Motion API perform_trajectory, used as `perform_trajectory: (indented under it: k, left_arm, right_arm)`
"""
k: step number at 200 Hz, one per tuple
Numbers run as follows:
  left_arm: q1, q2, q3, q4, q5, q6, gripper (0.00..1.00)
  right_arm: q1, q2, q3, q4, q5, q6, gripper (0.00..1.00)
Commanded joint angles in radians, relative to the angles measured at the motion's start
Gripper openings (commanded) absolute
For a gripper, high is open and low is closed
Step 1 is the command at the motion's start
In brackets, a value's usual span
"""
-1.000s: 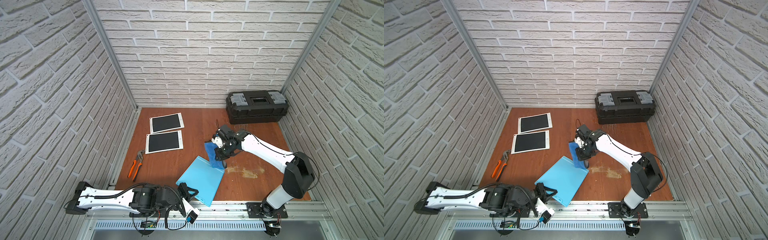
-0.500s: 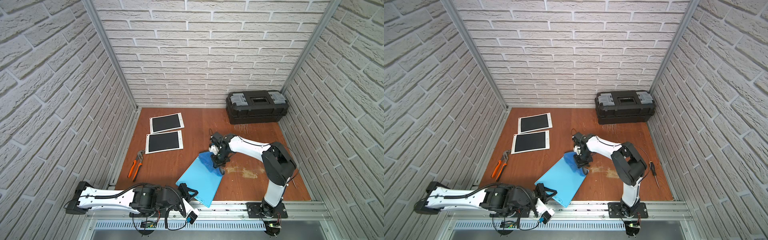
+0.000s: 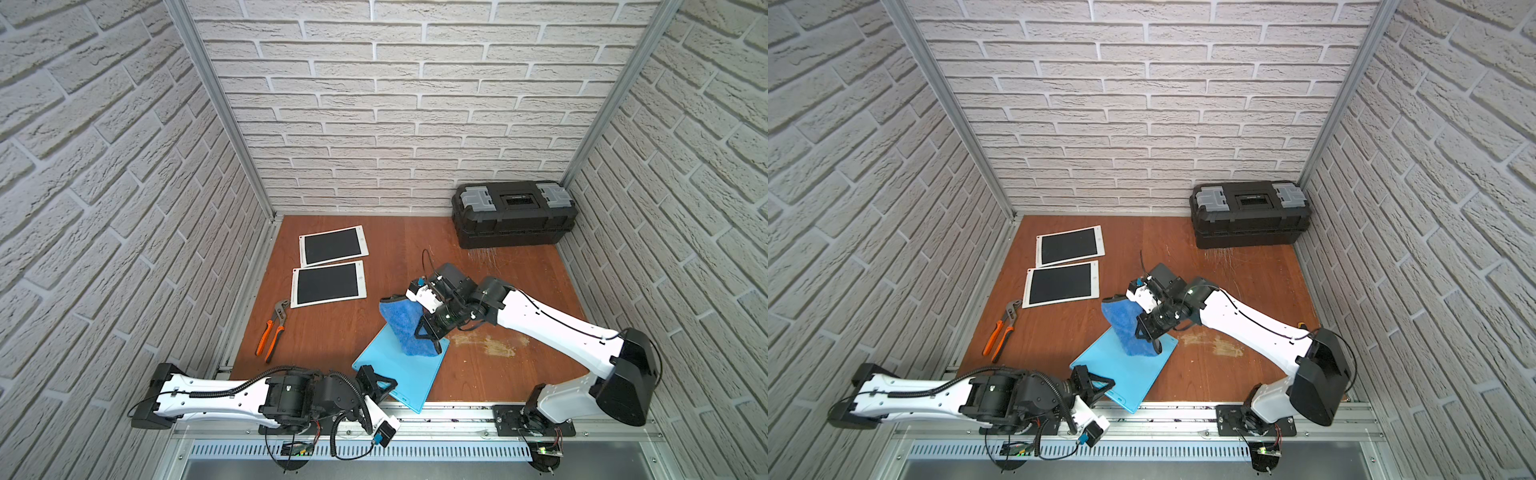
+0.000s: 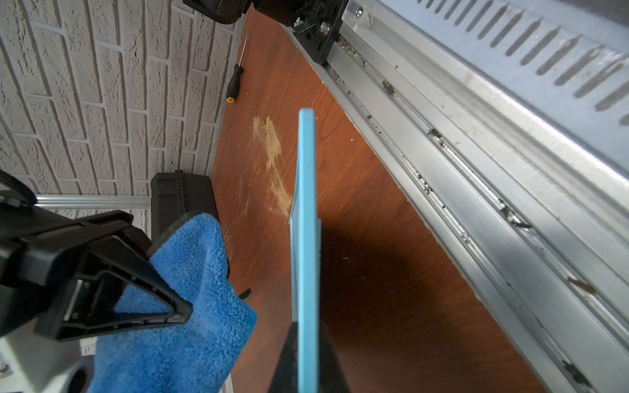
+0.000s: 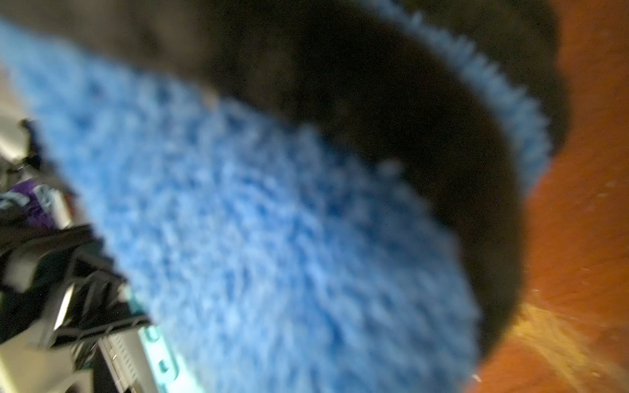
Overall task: Wipe the drawing tablet
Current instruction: Wipe the dirt from the drawing tablet.
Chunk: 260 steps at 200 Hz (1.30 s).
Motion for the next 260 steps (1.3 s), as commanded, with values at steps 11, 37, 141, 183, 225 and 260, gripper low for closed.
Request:
perform_trajectory:
  k: [11,37,141,183,225,260]
  left_arm:
    - [-0.001,0.0,0.012,0.028,-0.004,0.019,0.0]
    - [-0.001,0.005,0.013,0.027,-0.004,0.021,0.0]
    - [0.001,0.003,0.014,0.025,-0.006,0.021,0.0]
    - [0.003,0.005,0.012,0.028,-0.006,0.022,0.0]
    - [0.005,0.009,0.013,0.026,-0.007,0.021,0.0]
    - [0.007,0.003,0.014,0.023,-0.007,0.02,0.0]
  right_arm:
    - [0.024,-0.006,-0.146,0.034,-0.193,-0.004,0.03]
    - [-0.014,0.13,-0.175,-0.038,0.094,0.046,0.02]
    - [-0.184,0.003,0.057,-0.018,0.138,0.071,0.02]
    - [-0.01,0.134,0.176,-0.043,-0.127,-0.007,0.03]
    - [0.126,0.384,0.334,-0.03,-0.203,-0.054,0.03]
    - [-0.091,0.603,0.322,-0.069,0.069,0.043,0.02]
